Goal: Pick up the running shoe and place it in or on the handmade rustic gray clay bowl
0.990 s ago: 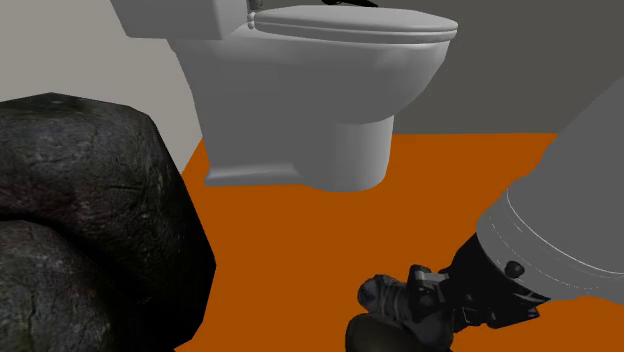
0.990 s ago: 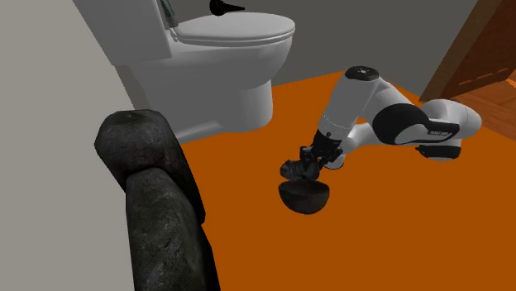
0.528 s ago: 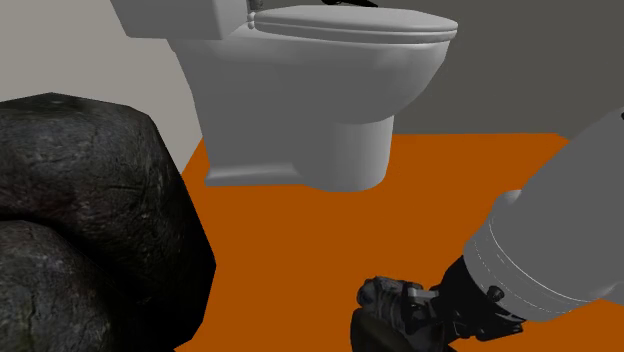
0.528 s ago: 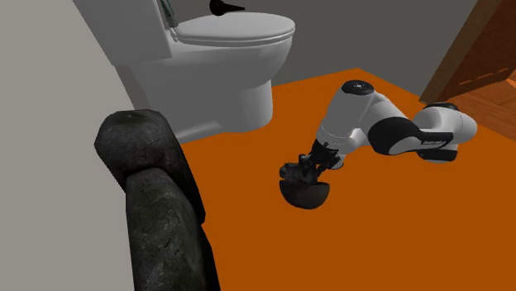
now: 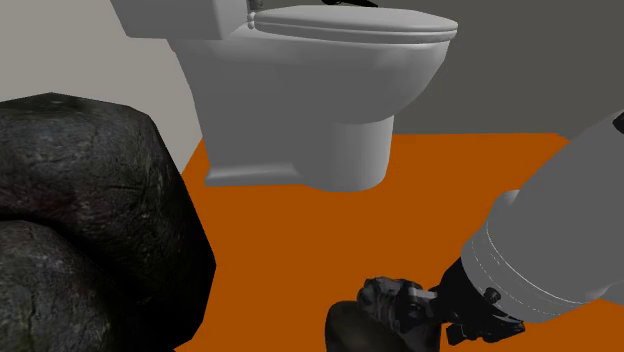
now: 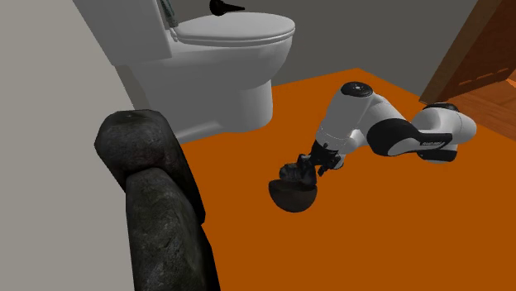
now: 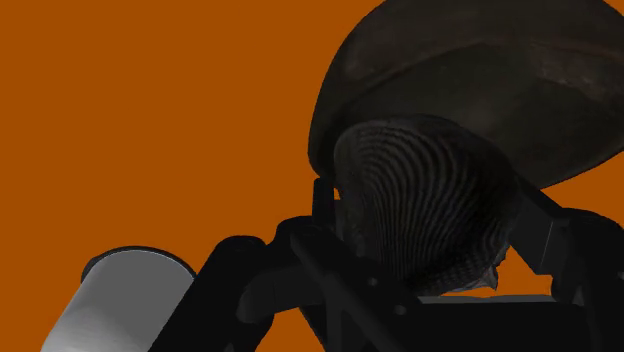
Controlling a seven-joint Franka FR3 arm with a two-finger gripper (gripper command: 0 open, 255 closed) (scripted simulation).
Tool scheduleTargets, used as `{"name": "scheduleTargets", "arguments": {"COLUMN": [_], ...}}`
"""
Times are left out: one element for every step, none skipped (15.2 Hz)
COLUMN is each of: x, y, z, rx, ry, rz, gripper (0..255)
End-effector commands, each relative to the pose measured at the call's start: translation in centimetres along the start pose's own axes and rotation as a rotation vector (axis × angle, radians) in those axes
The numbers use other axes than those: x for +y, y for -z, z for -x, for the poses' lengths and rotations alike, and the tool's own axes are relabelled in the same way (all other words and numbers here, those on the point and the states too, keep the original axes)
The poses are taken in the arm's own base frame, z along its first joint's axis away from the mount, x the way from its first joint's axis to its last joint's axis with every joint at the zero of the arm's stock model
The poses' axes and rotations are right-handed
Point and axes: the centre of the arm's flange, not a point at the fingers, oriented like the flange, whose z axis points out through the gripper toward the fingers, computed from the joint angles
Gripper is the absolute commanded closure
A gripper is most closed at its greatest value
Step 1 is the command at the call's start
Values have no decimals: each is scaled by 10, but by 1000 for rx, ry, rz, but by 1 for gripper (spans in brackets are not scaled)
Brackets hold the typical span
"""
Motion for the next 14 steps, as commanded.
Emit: {"name": "scheduleTargets", "arguments": {"x": [0, 0, 0, 0, 0, 0, 0, 0, 0, 0, 0, 0, 0, 0], "y": [0, 0, 0, 0, 0, 13, 26, 40, 50, 50, 50, 50, 50, 50], "z": [0, 0, 0, 0, 0, 0, 0, 0, 0, 0, 0, 0, 0, 0], "rx": [0, 0, 0, 0, 0, 0, 0, 0, 0, 0, 0, 0, 0, 0], "ry": [0, 0, 0, 0, 0, 0, 0, 0, 0, 0, 0, 0, 0, 0], "rz": [0, 0, 0, 0, 0, 0, 0, 0, 0, 0, 0, 0, 0, 0], "gripper": [0, 0, 0, 0, 0, 0, 0, 0, 0, 0, 0, 0, 0, 0]}}
